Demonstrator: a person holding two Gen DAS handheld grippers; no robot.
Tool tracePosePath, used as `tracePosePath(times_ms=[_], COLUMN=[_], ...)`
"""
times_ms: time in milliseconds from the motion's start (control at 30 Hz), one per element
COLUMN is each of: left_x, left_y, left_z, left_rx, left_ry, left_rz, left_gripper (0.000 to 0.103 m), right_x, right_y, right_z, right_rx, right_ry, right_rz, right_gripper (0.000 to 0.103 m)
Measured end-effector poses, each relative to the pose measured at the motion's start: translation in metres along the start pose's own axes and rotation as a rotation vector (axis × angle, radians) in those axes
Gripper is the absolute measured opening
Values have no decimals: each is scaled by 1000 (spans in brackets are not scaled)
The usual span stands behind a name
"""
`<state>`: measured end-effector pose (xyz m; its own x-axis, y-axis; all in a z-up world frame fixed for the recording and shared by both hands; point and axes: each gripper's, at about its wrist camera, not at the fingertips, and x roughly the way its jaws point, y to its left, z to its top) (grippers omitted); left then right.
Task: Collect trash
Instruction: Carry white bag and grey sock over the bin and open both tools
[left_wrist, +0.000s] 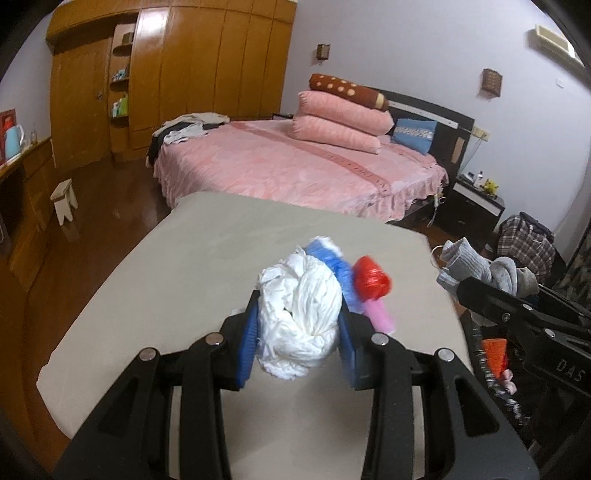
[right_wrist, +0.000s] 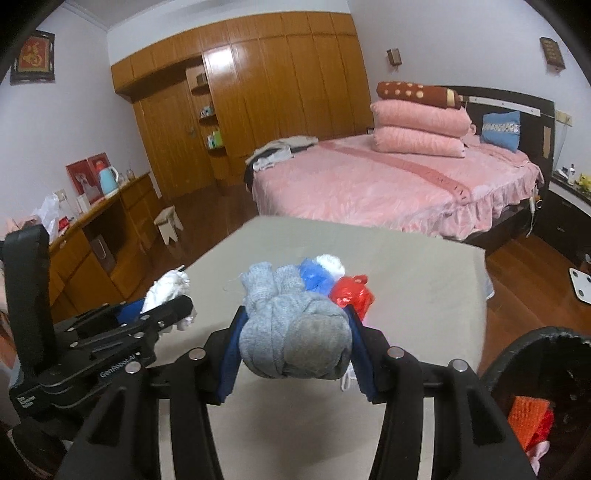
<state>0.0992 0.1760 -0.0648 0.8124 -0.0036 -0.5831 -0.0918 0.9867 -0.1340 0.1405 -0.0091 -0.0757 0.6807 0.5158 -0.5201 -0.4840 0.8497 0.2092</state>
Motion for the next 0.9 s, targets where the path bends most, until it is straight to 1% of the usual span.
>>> tracePosePath(times_ms=[333, 700, 900], left_x=[-27, -32, -26], left_y=[-63, -136, -179], left_z=[4, -3, -5], left_rx=[63, 130, 178], left_ry=[-48, -58, -56], left_rz=[-72, -184, -245], left_gripper=[37, 37, 37], right_x=[-58, -113, -139], right_y=[-31, -80, -109], right_z=[-1, -9, -15], right_rx=[31, 64, 74], right_ry=[-85, -137, -150], right_rz=[-43, -154, -228], right_gripper=[51, 51, 51])
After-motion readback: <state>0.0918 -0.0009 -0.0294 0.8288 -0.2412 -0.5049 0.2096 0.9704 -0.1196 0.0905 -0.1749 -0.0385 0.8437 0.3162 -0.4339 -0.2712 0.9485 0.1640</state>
